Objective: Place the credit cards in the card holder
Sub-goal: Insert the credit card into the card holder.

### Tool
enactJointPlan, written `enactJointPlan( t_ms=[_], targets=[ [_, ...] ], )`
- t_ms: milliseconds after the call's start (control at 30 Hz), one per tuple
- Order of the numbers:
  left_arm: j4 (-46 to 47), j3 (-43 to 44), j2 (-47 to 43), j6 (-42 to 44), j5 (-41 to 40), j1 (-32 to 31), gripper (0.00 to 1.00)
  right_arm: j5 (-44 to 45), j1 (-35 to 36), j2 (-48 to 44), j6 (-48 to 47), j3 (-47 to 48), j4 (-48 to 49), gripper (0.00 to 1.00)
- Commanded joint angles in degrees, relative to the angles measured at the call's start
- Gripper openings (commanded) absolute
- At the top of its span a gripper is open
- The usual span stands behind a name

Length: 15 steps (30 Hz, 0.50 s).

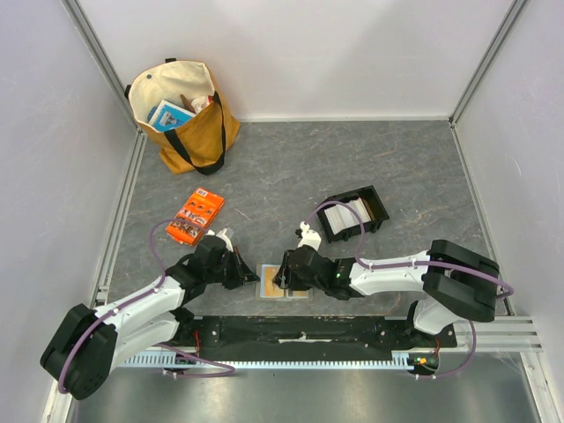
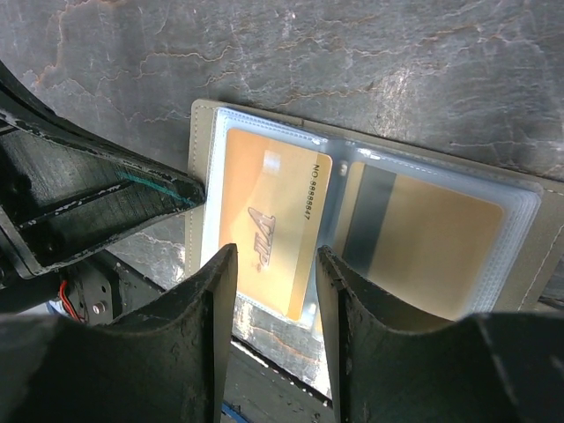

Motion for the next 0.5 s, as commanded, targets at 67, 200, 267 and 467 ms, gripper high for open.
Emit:
enactJointPlan(
  t_ms=[67,200,267,467],
  targets=[
    [0.5,0.4,0.1,-0.4,0.5,0.0,0.02,-1.3,-0.3,2.1,-0.1,1.0,1.4,0.47],
    [0.6,0.2,0.1,-0.6,0.5,0.0,0.02,-3.2,-0.3,4.2,-1.0,2.5,2.4,0.47],
    [0.5,0.2,0.0,-0.6,0.6,0.0,0.02,-3.7,-0.3,5.0,-1.1,3.1,2.4,0.46],
    [0.6,0.1,0.0,-0.6,0.4,0.0,0.02,-3.9,-0.2,4.7,-2.1,3.7,3.3,0.33]
  ],
)
